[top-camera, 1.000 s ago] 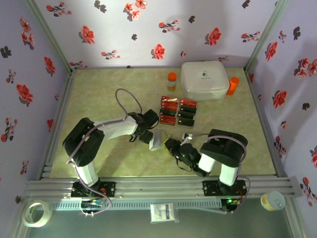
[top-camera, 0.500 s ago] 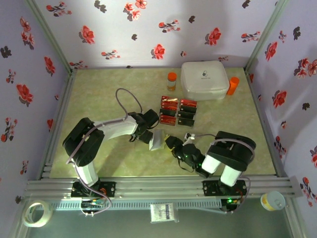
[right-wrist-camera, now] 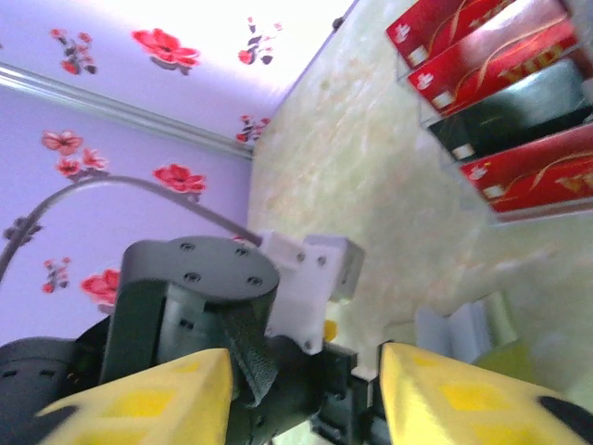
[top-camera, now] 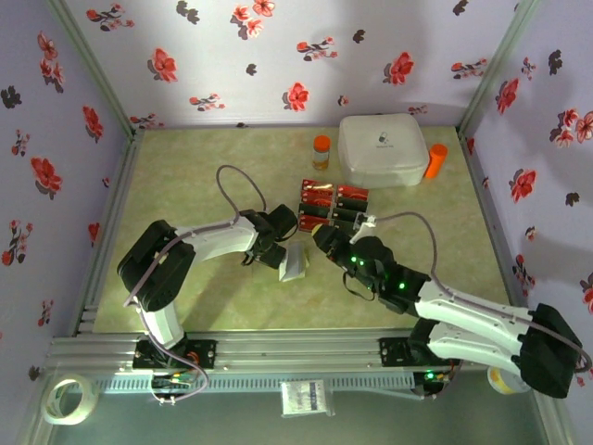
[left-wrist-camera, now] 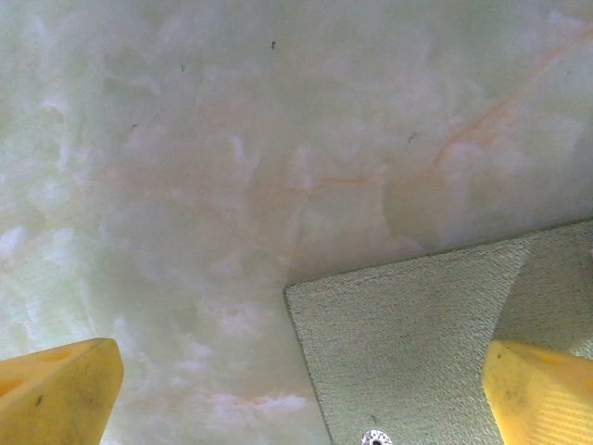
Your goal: Put the credit cards into the card holder
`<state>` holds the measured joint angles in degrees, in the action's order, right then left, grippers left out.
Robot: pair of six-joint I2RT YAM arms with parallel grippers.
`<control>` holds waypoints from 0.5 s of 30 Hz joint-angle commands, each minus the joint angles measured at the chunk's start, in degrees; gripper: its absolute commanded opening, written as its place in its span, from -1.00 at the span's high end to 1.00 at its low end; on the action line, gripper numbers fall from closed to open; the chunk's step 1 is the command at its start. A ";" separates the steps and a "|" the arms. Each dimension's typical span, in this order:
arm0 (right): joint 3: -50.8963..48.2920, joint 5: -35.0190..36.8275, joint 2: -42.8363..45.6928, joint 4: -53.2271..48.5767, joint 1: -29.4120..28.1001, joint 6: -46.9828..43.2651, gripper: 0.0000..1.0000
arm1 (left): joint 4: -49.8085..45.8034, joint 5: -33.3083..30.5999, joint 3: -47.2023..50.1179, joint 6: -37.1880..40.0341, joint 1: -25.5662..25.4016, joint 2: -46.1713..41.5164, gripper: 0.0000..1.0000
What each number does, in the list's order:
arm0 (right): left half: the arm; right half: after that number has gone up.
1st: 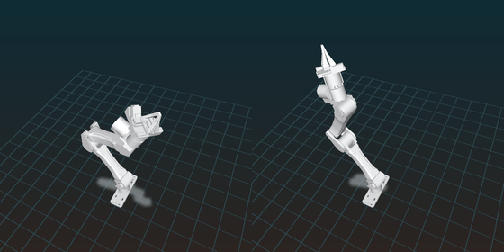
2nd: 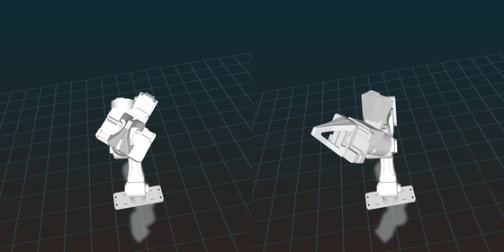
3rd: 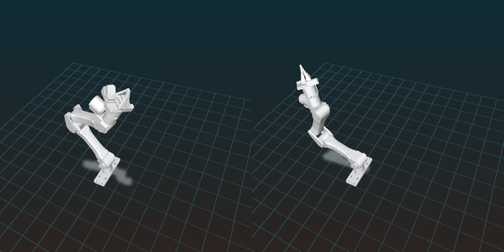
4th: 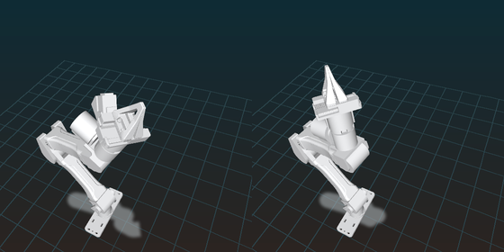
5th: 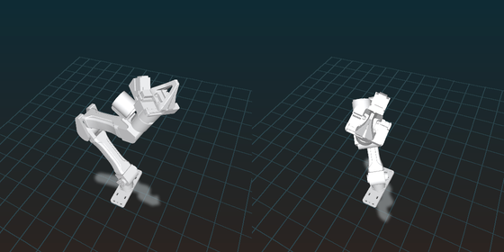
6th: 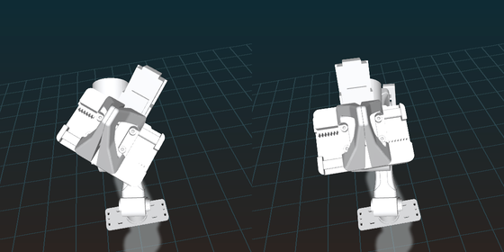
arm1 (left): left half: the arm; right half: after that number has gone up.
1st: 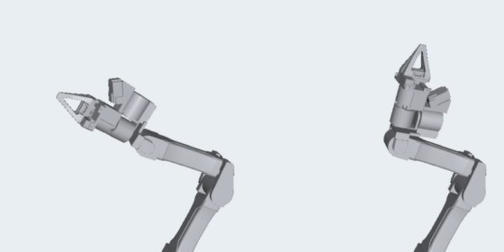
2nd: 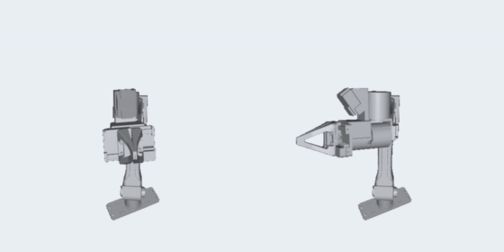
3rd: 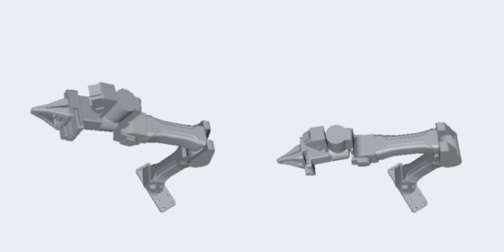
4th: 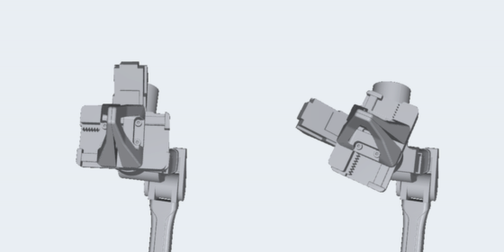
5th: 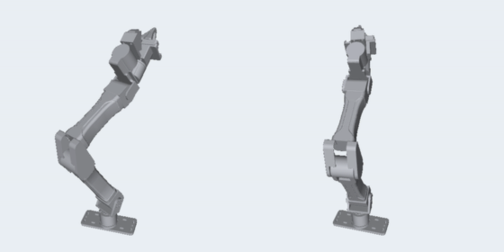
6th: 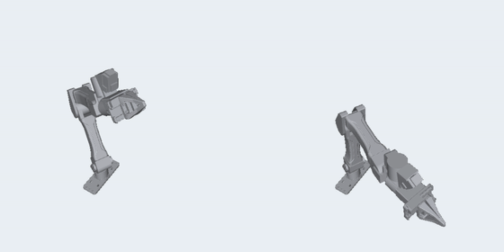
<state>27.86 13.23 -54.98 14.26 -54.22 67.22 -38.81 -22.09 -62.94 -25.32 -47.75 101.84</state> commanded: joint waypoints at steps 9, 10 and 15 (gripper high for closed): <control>8.64 -12.97 -17.99 -3.37 0.65 -6.66 0.94 | -1.71 -2.19 0.00 -1.04 -0.32 0.87 -0.99; 9.00 -13.30 -19.11 -2.83 0.53 -6.62 0.97 | -1.75 -2.24 -0.03 -1.02 -0.33 0.90 -1.00; 10.85 -14.53 -23.89 -1.59 -0.10 -6.66 1.00 | -1.63 -2.35 0.27 -0.89 -0.34 0.89 -1.00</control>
<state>36.62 0.64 -77.43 10.00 -53.80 61.47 -38.79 -22.11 -62.94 -25.52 -47.81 101.84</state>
